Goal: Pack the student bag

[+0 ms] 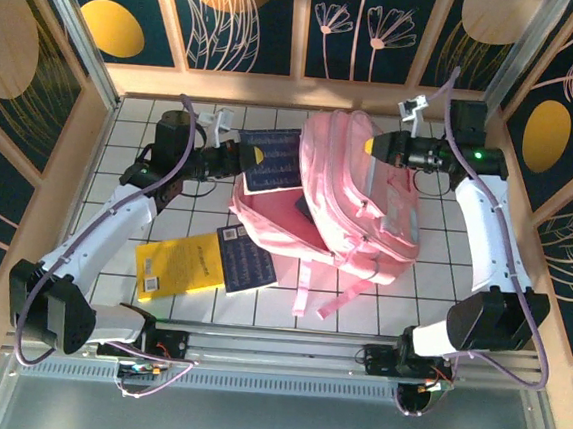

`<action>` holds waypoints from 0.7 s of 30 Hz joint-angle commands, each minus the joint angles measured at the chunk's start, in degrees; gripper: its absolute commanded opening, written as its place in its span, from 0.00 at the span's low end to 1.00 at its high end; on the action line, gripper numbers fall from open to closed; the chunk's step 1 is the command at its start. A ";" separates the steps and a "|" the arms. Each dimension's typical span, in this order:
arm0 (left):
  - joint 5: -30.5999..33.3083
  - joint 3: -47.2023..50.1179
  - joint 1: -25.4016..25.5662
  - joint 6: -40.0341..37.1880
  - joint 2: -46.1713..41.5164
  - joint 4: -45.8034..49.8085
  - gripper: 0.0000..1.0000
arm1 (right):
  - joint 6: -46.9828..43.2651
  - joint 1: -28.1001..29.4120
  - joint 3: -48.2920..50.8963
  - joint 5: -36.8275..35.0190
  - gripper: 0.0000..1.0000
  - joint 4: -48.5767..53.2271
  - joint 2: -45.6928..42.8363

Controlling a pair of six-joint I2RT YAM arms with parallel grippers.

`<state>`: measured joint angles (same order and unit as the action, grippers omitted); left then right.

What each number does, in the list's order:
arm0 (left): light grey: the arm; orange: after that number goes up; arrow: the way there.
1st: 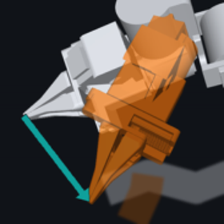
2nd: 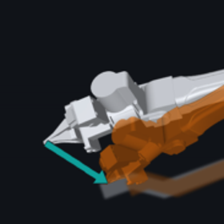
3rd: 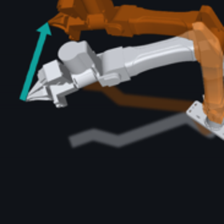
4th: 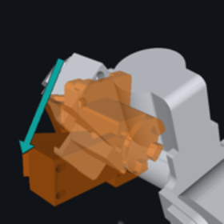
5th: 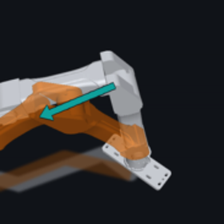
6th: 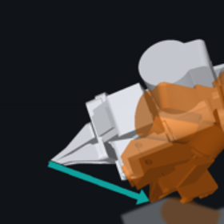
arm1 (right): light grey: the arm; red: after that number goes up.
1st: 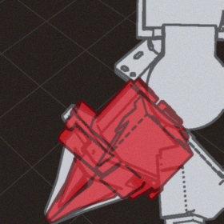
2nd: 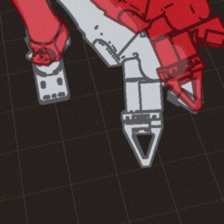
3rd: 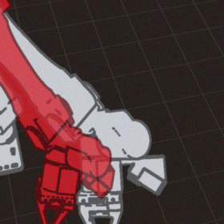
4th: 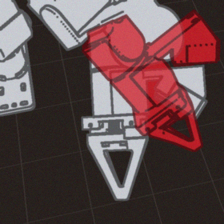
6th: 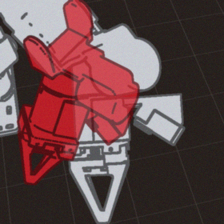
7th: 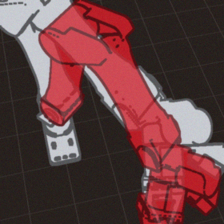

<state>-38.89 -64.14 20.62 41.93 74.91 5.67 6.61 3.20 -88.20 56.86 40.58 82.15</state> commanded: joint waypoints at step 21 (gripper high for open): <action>-13.56 0.43 4.60 7.02 8.21 -8.93 0.00 | 5.50 0.28 -1.10 15.29 0.00 -16.76 -1.47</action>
<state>-49.52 -59.81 22.50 48.36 81.03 0.69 13.02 2.57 -87.35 64.07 33.91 82.59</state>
